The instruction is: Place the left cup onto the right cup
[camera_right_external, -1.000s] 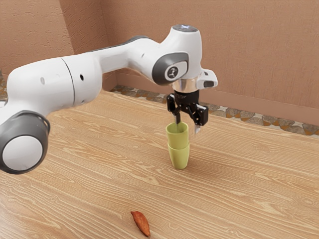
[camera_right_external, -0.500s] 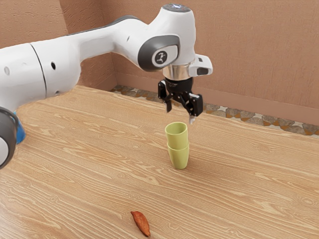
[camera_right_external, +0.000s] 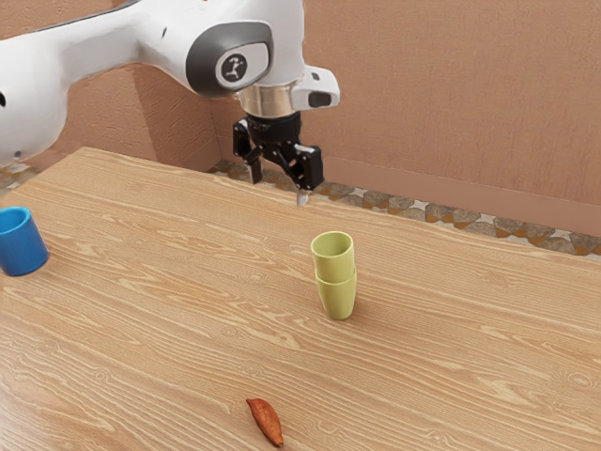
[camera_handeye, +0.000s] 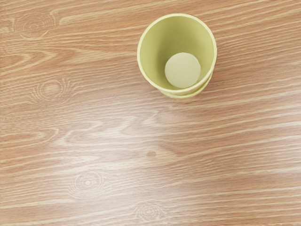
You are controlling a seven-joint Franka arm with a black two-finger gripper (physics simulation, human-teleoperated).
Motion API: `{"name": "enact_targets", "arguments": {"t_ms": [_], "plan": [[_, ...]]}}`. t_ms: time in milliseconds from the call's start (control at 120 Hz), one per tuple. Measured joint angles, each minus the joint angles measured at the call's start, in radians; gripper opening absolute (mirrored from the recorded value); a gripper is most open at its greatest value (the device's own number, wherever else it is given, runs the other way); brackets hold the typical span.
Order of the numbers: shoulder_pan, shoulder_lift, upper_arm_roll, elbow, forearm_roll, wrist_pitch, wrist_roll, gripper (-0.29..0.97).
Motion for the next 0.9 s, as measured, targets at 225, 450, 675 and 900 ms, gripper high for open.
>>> {"name": "enact_targets", "arguments": {"t_ms": [225, 450, 675, 900], "plan": [[-0.009, -0.069, 0.050, -0.048, -0.016, -0.030, 0.014, 0.68], [-0.047, -0.116, 0.121, -0.097, -0.024, -0.045, 0.035, 0.68], [-0.063, -0.129, 0.176, -0.123, -0.033, -0.050, 0.066, 0.68], [-0.053, -0.134, 0.208, -0.128, -0.029, -0.051, 0.097, 0.68]]}}
